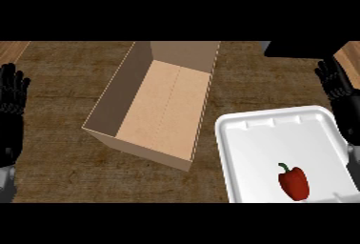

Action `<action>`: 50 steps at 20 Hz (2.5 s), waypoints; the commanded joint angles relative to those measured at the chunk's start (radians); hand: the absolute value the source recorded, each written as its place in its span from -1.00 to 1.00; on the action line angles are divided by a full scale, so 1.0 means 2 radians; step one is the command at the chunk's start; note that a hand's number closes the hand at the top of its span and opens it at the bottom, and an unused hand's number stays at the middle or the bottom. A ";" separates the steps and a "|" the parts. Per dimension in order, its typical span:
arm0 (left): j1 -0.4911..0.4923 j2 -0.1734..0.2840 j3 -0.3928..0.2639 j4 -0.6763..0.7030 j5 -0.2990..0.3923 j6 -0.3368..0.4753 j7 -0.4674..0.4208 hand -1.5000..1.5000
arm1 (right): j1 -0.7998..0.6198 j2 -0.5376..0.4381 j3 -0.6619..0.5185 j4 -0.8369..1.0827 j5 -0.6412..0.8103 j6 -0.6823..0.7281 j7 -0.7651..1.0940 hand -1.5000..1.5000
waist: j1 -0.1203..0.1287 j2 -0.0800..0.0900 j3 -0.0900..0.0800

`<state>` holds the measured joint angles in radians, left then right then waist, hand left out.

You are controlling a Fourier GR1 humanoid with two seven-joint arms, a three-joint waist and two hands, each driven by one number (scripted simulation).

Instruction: Pick the bell pepper from the tray and place it in the cardboard box

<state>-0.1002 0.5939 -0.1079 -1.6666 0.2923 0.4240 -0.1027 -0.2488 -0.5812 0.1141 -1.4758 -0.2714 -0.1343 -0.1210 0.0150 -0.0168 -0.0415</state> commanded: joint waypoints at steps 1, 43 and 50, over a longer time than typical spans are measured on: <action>-0.001 -0.004 0.016 0.037 0.001 -0.004 -0.004 0.00 | 0.016 -0.006 0.005 -0.017 -0.018 0.049 -0.011 -1.00 | -0.011 0.009 0.020; -0.033 0.000 0.008 0.228 -0.110 -0.062 0.063 0.00 | -0.039 -0.150 0.189 0.131 0.449 0.238 -0.294 -1.00 | -0.008 0.009 0.020; -0.006 -0.018 0.018 0.167 -0.140 -0.074 0.098 0.00 | -0.049 -0.111 0.154 0.148 0.496 0.278 -0.307 -1.00 | -0.004 0.009 0.021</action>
<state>-0.1101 0.5668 -0.0908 -1.3016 0.0392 0.3020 0.0602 -0.3139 -0.8484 0.4532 -1.2447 0.6567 0.3941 -0.6956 0.0033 -0.0002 -0.0001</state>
